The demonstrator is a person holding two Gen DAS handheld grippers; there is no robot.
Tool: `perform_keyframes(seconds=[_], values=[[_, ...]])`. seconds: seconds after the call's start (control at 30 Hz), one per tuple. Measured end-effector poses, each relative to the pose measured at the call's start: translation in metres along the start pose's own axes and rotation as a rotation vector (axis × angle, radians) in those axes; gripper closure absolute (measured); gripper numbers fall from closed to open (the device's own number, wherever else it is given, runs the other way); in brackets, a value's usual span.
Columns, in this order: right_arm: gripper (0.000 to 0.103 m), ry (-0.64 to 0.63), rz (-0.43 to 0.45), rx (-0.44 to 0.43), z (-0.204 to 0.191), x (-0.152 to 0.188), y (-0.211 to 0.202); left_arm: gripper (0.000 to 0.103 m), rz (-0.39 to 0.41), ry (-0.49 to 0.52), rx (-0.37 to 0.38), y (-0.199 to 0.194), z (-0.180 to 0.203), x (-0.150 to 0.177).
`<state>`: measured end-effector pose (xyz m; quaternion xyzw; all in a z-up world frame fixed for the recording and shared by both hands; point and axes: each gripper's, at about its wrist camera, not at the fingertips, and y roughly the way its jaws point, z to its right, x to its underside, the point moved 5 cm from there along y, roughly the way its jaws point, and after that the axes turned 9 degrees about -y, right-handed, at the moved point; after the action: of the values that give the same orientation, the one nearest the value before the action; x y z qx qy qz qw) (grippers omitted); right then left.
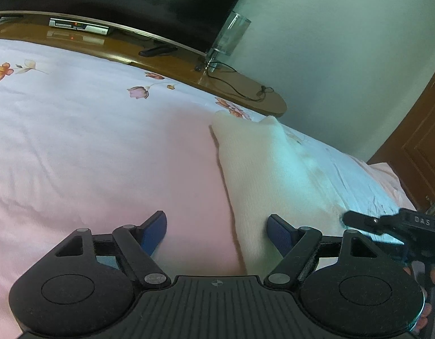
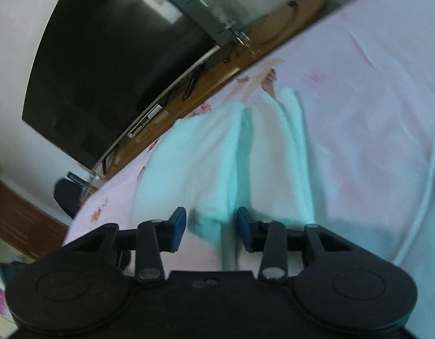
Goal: Fold small clothes
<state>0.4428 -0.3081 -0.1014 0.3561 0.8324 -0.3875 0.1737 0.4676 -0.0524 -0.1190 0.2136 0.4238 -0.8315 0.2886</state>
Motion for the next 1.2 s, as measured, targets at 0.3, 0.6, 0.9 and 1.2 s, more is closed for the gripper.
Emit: perform_keyframes(seconds=[0.3,0.6,0.9,1.2], values=[[0.060,0.050,-0.004,-0.104,-0.002,-0.011,0.029,0.025,0.008,0.000,-0.014,0.001,0.002,0.002],[0.086,-0.276,0.043,0.063,-0.043,-0.013,0.018,0.024,0.006,-0.032,0.000,0.002,0.021,-0.007],[0.086,-0.147,0.009,0.089,0.019,-0.015,-0.002,0.024,-0.063,0.029,0.008,0.027,0.054,0.015],[0.085,-0.071,0.019,0.017,0.023,-0.007,-0.011,0.024,-0.070,0.029,-0.027,0.036,0.050,-0.005]])
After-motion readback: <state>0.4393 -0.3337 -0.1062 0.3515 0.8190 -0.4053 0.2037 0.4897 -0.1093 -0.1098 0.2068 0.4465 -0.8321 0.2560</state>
